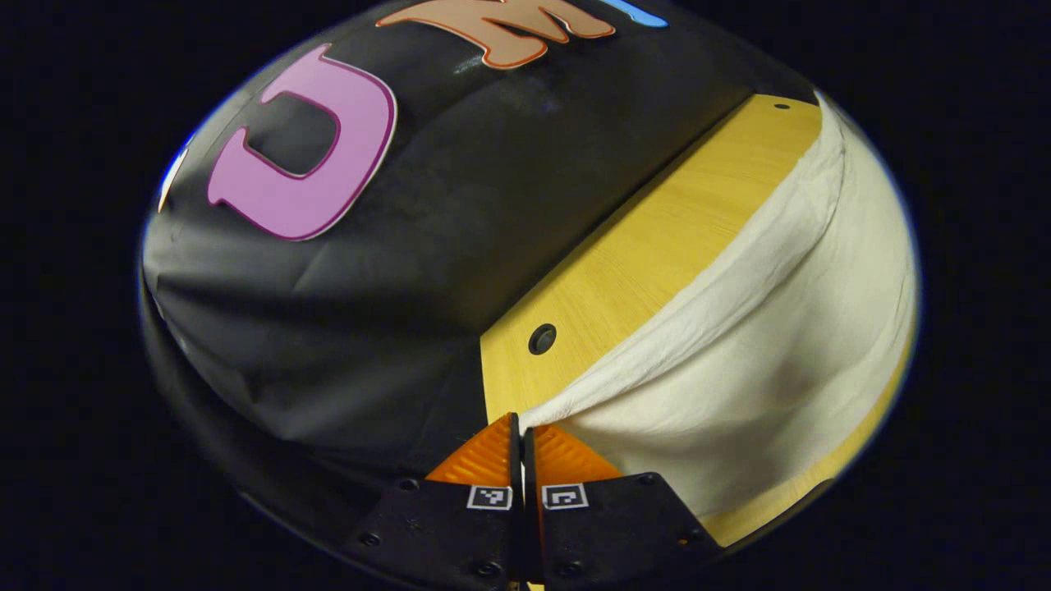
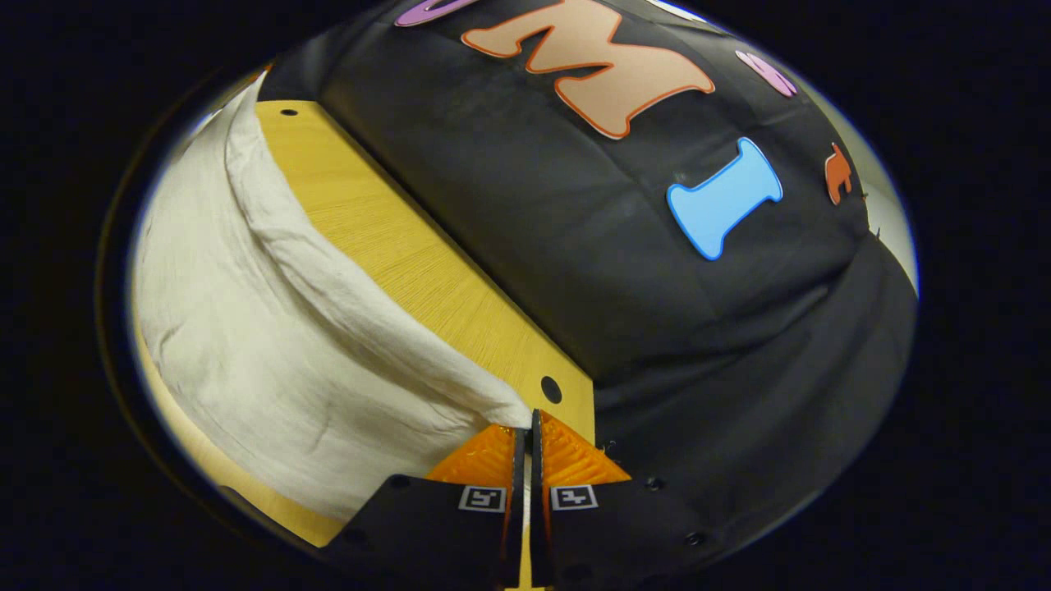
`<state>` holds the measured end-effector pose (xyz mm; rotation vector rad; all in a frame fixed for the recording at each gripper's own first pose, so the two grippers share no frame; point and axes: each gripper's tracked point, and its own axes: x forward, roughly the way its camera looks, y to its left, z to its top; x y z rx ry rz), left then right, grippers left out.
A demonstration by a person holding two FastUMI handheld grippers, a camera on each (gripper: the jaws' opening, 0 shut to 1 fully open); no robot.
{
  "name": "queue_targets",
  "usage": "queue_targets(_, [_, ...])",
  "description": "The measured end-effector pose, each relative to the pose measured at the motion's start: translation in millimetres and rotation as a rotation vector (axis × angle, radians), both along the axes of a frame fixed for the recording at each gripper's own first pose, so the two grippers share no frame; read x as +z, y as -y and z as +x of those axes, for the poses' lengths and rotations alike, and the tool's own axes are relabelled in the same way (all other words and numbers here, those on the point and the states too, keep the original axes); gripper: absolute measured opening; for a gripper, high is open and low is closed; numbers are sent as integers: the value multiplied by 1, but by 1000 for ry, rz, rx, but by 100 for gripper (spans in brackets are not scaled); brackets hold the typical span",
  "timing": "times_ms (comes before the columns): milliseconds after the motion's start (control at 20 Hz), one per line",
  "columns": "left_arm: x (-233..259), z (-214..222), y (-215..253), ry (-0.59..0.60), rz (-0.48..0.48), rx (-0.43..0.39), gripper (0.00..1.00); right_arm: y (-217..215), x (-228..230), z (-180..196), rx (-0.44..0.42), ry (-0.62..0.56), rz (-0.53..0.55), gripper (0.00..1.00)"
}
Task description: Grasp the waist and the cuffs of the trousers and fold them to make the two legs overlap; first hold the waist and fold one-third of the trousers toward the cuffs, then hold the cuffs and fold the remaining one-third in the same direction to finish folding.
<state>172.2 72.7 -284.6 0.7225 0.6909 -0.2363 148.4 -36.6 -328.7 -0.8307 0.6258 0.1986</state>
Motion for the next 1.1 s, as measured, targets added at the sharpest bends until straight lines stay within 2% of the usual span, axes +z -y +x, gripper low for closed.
queue_targets(150, [-22,14,3,1,-8,15,0,-8,-21,9,-46,-14,7,3])
queue_targets(350, [-32,21,18,16,-54,6,0,-13,-43,13,-84,-42,49,8])
queue_targets(450, [-37,9,36,-22,-135,4,47,-20,-41,10,-94,-48,108,54])
queue_targets(550, [-29,9,48,5,-172,33,95,-25,-29,10,-90,-32,153,99])
queue_targets(750, [6,-2,64,80,-290,79,95,-15,-13,-3,-158,-12,265,98])
queue_targets(900, [34,-18,85,122,-399,100,95,7,-13,-24,-270,-32,361,98])
queue_targets(1100, [65,-38,102,165,-486,128,96,43,-29,-48,-440,-78,440,100])
